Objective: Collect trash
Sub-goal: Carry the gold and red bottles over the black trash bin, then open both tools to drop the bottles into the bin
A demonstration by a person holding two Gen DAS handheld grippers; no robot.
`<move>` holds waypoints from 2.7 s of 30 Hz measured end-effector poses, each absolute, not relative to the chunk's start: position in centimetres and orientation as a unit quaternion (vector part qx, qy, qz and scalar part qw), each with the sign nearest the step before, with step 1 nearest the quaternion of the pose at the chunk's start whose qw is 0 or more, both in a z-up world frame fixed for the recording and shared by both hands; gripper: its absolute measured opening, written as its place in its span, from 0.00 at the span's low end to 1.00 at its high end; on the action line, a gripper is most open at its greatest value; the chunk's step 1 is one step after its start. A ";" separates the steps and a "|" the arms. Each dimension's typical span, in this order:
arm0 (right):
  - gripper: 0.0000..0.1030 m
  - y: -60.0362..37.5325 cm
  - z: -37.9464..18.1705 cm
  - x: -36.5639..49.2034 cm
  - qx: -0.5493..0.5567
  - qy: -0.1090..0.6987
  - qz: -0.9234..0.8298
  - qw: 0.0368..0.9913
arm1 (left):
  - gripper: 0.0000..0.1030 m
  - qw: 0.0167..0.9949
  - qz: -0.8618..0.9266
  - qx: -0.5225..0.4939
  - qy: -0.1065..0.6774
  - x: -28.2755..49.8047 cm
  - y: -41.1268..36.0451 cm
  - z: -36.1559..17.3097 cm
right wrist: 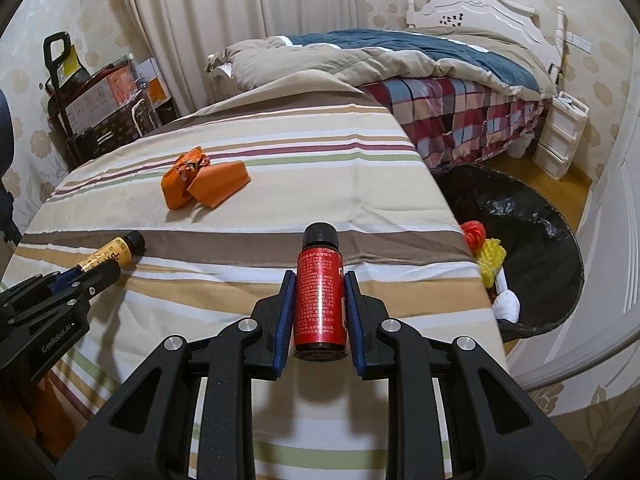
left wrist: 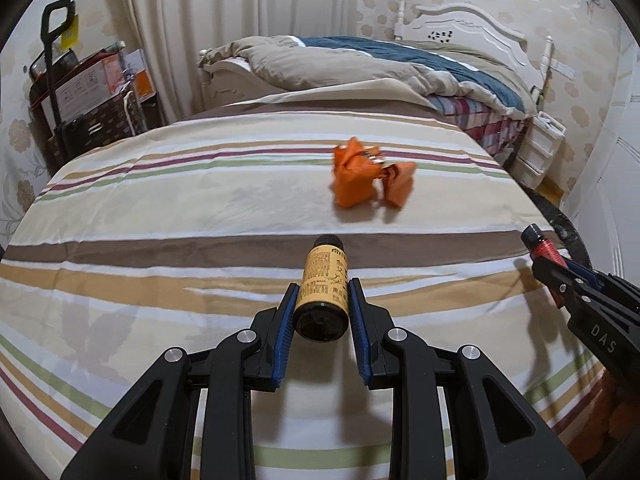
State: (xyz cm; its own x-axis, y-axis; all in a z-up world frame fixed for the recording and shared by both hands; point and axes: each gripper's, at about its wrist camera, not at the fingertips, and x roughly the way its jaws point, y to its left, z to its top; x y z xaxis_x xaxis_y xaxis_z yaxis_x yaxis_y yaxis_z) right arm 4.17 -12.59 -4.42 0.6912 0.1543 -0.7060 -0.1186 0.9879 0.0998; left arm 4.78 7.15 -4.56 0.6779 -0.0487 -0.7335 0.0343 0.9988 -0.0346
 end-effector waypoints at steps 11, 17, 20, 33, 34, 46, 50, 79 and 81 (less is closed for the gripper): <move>0.23 -16.3 -3.4 4.3 0.041 0.366 0.042 0.929 | 0.27 0.920 -0.064 0.009 0.386 6.4 2.3 -3.4; 0.23 -19.7 -2.7 5.3 0.057 0.354 0.011 0.934 | 0.27 0.920 -0.100 0.022 0.378 8.1 -1.8 -2.6; 0.23 -21.7 -2.7 6.1 0.064 0.350 -0.007 0.934 | 0.27 0.920 -0.120 0.031 0.371 9.1 -4.3 -2.0; 0.23 -29.6 -3.5 9.2 0.096 0.345 -0.069 0.931 | 0.27 0.910 -0.174 0.059 0.372 13.3 -13.2 -2.5; 0.23 -30.0 -3.6 9.4 0.098 0.345 -0.072 0.931 | 0.27 0.909 -0.177 0.060 0.372 13.7 -13.9 -2.6; 0.23 -33.2 -5.6 11.5 0.116 0.359 -0.093 0.922 | 0.27 0.904 -0.183 0.091 0.376 15.8 -18.4 -3.6; 0.23 -33.7 -6.0 11.7 0.120 0.361 -0.097 0.920 | 0.27 0.902 -0.184 0.095 0.380 16.1 -19.1 -3.8; 0.85 -32.8 -5.3 9.9 0.123 0.352 -0.126 0.919 | 0.77 0.915 -0.140 0.084 0.369 14.5 -14.6 -3.2; 0.86 -31.8 -5.0 9.6 0.125 0.352 -0.120 0.920 | 0.78 0.917 -0.126 0.085 0.367 14.0 -13.2 -3.1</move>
State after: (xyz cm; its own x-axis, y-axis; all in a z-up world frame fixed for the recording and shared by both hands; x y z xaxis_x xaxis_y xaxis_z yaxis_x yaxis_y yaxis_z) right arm 9.64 -31.78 -5.03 0.7231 -0.1325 -0.6780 0.3080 0.9403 0.1447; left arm 14.02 -13.18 -3.10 0.6981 -0.1693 -0.6957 0.2944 0.9536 0.0634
